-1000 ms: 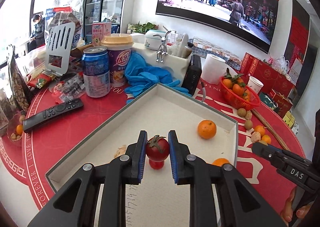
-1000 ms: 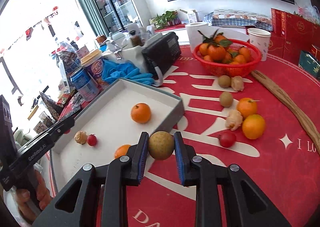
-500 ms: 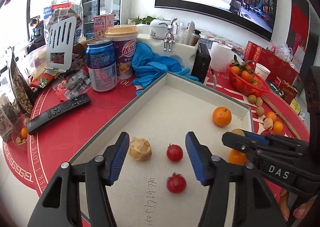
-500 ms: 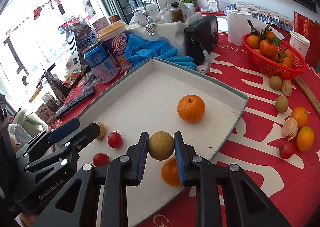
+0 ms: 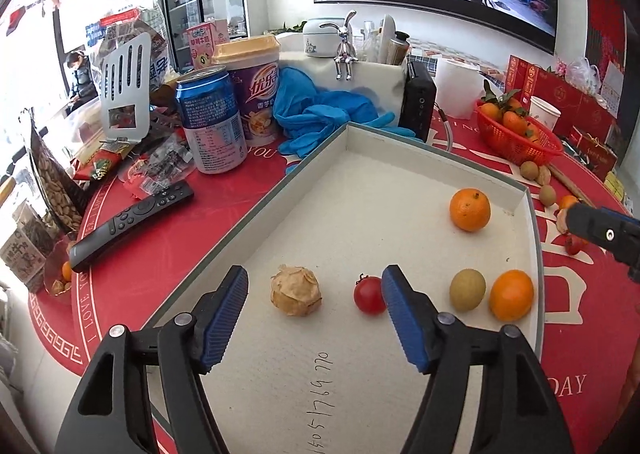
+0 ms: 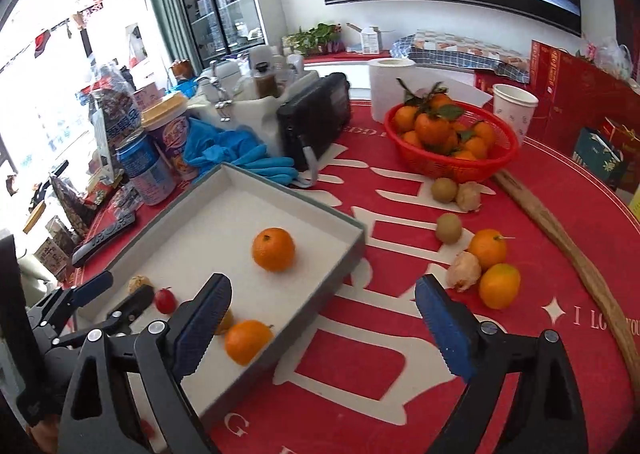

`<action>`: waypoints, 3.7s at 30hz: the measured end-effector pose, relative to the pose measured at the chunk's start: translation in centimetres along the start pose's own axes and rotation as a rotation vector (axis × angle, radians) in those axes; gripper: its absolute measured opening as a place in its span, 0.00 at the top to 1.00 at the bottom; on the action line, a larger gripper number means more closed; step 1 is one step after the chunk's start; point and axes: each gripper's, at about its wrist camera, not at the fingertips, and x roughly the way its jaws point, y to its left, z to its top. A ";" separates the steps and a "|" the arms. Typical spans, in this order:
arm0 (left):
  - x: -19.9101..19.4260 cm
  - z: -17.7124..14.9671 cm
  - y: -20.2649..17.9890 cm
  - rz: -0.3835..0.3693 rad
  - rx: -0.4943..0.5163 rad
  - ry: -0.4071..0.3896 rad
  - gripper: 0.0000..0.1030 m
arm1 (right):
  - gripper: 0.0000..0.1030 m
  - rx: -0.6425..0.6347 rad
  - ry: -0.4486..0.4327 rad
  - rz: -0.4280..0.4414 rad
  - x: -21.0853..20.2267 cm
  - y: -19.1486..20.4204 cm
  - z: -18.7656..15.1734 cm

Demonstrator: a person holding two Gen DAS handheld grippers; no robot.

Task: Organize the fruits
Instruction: 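Open the left tool releasing the tomato while the right tool releases the kiwi, then grasp a large orange with the right tool while the left tool moves toward a tomato, then grasp the red tomato with the left tool while the right tool holds the orange, then carry the tomato and orange over the white tray with both tools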

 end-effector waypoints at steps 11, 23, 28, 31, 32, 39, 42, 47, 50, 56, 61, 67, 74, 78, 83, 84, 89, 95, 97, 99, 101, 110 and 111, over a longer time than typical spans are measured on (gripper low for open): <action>-2.8 0.7 -0.7 -0.121 -0.046 -0.101 0.23 | 0.09 0.134 0.141 -0.231 1.9 -9.9 -3.1; -4.9 -0.3 -6.4 -0.283 0.155 -0.148 0.23 | 0.35 0.188 0.050 -0.196 2.5 -11.2 -1.1; -5.0 -0.9 -8.6 -0.335 0.212 -0.126 0.23 | 0.58 0.198 0.068 -0.162 3.3 -11.5 -1.0; -4.9 -1.2 -10.6 -0.362 0.245 -0.093 0.23 | 0.63 0.208 0.070 -0.152 2.7 -11.7 -1.5; -4.9 -1.3 -11.4 -0.375 0.258 -0.079 0.23 | 0.63 0.214 0.071 -0.148 2.3 -11.9 -1.8; -3.4 -1.4 -19.2 -0.375 0.396 0.009 0.23 | 0.63 0.216 0.082 -0.194 -2.2 -14.3 -5.0; -1.1 -0.2 -21.9 -0.373 0.388 0.071 0.23 | 0.63 0.251 0.078 -0.186 -3.1 -15.8 -6.0; 2.7 1.1 -24.8 -0.335 0.361 0.143 0.23 | 0.63 0.290 0.064 -0.177 -4.3 -17.9 -6.6; 4.4 1.2 -25.5 -0.332 0.336 0.169 0.25 | 0.63 0.308 0.054 -0.161 -4.8 -18.5 -6.5; 3.0 0.4 -24.6 -0.342 0.342 0.147 0.75 | 0.63 0.284 0.051 -0.143 -4.7 -17.5 -6.3; 1.1 -1.4 -21.9 -0.370 0.316 0.161 0.74 | 0.63 0.233 0.072 -0.141 -4.0 -16.0 -6.4; 0.2 -2.4 -20.2 -0.366 0.314 0.132 0.74 | 0.63 0.191 0.085 -0.155 -3.1 -14.7 -6.5; 0.3 -2.3 -19.7 -0.375 0.296 0.135 0.74 | 0.63 0.189 0.086 -0.151 -2.7 -14.3 -6.2; 0.3 -2.4 -19.7 -0.371 0.300 0.133 0.74 | 0.63 0.192 0.085 -0.148 -2.6 -14.2 -6.1; 0.3 -2.4 -19.7 -0.368 0.303 0.133 0.74 | 0.63 0.193 0.083 -0.150 -2.6 -14.2 -6.1; 0.3 -2.4 -19.7 -0.368 0.303 0.133 0.74 | 0.63 0.194 0.083 -0.151 -2.6 -14.3 -6.1; 0.3 -2.4 -19.7 -0.372 0.299 0.133 0.73 | 0.63 0.193 0.082 -0.153 -2.6 -14.2 -6.1; 0.3 -2.4 -19.7 -0.374 0.297 0.133 0.73 | 0.63 0.197 0.080 -0.153 -2.6 -14.3 -6.1; 0.2 -2.4 -19.7 -0.380 0.293 0.134 0.74 | 0.63 0.200 0.079 -0.151 -2.7 -14.4 -6.1; 0.1 -2.5 -19.7 -0.385 0.292 0.133 0.74 | 0.63 0.203 0.077 -0.147 -2.7 -14.4 -6.1; 0.0 -2.5 -19.7 -0.393 0.292 0.132 0.74 | 0.63 0.206 0.076 -0.145 -2.7 -14.4 -6.1; -0.9 -2.6 -19.5 -0.383 0.315 0.079 0.74 | 0.63 0.210 0.073 -0.130 -2.3 -14.0 -5.8; -1.0 -2.6 -19.5 -0.381 0.317 0.073 0.74 | 0.63 0.209 0.073 -0.129 -2.2 -13.9 -5.8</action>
